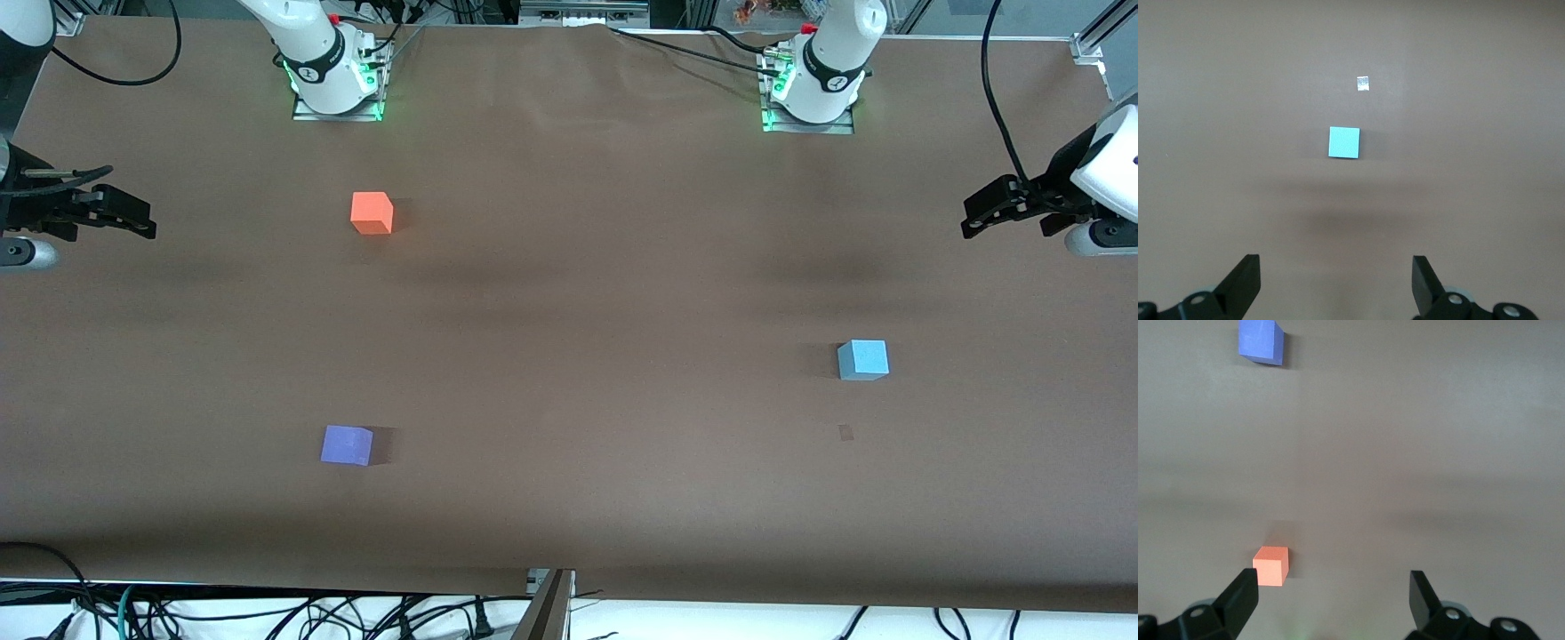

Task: Place blue block between orange and purple blocks

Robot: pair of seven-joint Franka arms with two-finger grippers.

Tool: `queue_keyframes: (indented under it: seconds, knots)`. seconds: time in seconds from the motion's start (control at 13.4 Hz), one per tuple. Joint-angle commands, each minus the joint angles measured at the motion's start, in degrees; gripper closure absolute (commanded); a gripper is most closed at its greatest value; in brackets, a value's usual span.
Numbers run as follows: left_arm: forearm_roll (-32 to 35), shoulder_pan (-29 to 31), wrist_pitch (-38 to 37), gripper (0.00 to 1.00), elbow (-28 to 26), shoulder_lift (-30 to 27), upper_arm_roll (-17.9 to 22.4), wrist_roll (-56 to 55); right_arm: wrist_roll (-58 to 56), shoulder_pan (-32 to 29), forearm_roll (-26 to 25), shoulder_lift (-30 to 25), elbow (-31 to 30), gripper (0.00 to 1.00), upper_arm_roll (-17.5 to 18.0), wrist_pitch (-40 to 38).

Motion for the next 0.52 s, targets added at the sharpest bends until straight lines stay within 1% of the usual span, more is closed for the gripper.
queue_keyframes:
  seconds: [0.0, 0.45]
  knots:
    - [1.2, -0.5, -0.7, 0.00, 0.5, -0.4, -0.6, -0.2, -0.1, -0.4, 1.0, 0.3, 0.7, 0.00, 0.2, 0.1]
    - [1.3, -0.4, -0.2, 0.00, 0.7, -0.3, -0.7, -0.2, -0.1, -0.3, 1.1, 0.3, 0.7, 0.00, 0.2, 0.2]
